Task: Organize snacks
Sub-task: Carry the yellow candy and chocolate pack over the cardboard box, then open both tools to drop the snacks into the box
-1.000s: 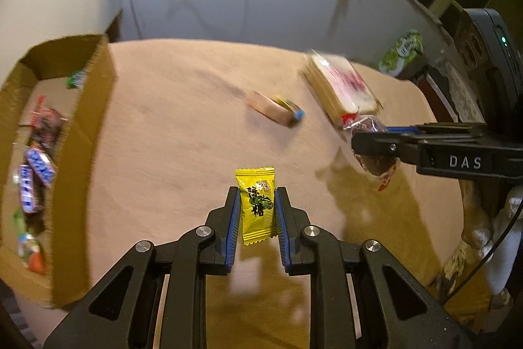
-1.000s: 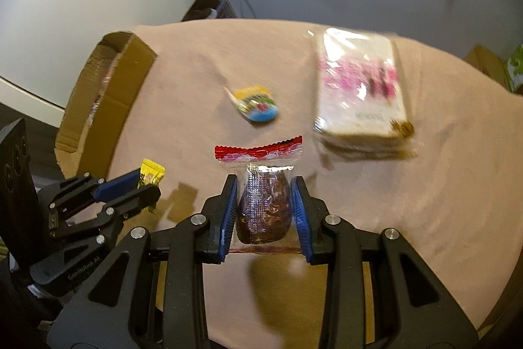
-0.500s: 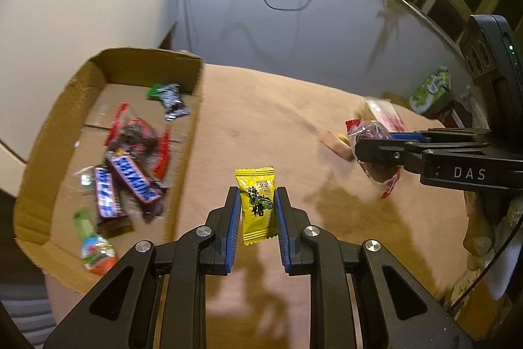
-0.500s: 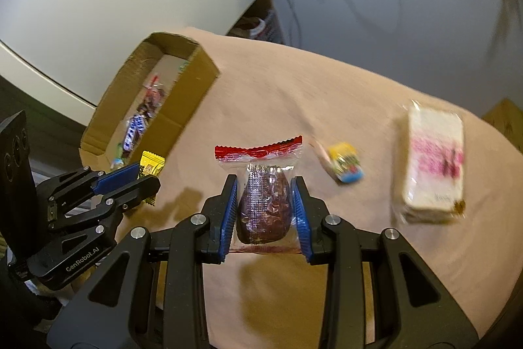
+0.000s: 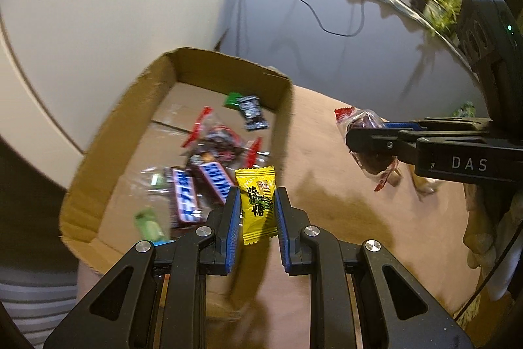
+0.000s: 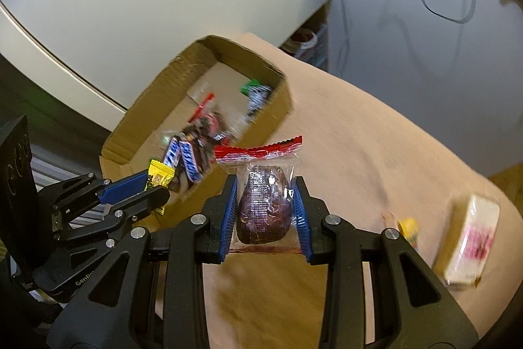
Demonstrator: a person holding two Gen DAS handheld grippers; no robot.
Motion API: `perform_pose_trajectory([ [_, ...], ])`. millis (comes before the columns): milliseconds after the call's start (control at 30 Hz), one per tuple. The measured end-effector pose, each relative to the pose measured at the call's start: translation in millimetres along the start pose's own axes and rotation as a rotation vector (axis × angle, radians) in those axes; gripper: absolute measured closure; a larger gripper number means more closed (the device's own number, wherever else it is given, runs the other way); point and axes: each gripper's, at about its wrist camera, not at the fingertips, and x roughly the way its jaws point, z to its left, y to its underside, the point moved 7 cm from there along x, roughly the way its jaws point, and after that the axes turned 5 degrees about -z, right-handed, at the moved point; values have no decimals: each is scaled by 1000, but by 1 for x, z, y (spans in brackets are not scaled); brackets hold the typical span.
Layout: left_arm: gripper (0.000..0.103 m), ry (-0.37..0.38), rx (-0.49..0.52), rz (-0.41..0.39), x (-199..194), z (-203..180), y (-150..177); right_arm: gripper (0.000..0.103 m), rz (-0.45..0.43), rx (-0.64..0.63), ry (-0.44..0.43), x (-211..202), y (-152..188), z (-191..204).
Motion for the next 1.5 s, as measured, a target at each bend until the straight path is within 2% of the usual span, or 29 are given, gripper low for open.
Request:
perform_pose_trajectory([
  [467, 84, -64, -68, -15, -3, 46, -5, 69, 25, -110, -47, 36, -32, 52],
  [1200, 83, -97, -85, -16, -1, 65, -10, 68, 54, -161, -73, 61, -47, 78],
  [1300, 78, -105, -81, -18, -2, 66, -10, 55, 49, -163, -69, 61, -48, 79],
  [1367, 68, -113, -82, -21, -3, 66, -10, 40, 36, -163, -64, 59, -50, 79],
  [1500, 52, -129, -86, -25, -3, 68, -10, 32, 21, -169, -58, 56, -52, 80],
])
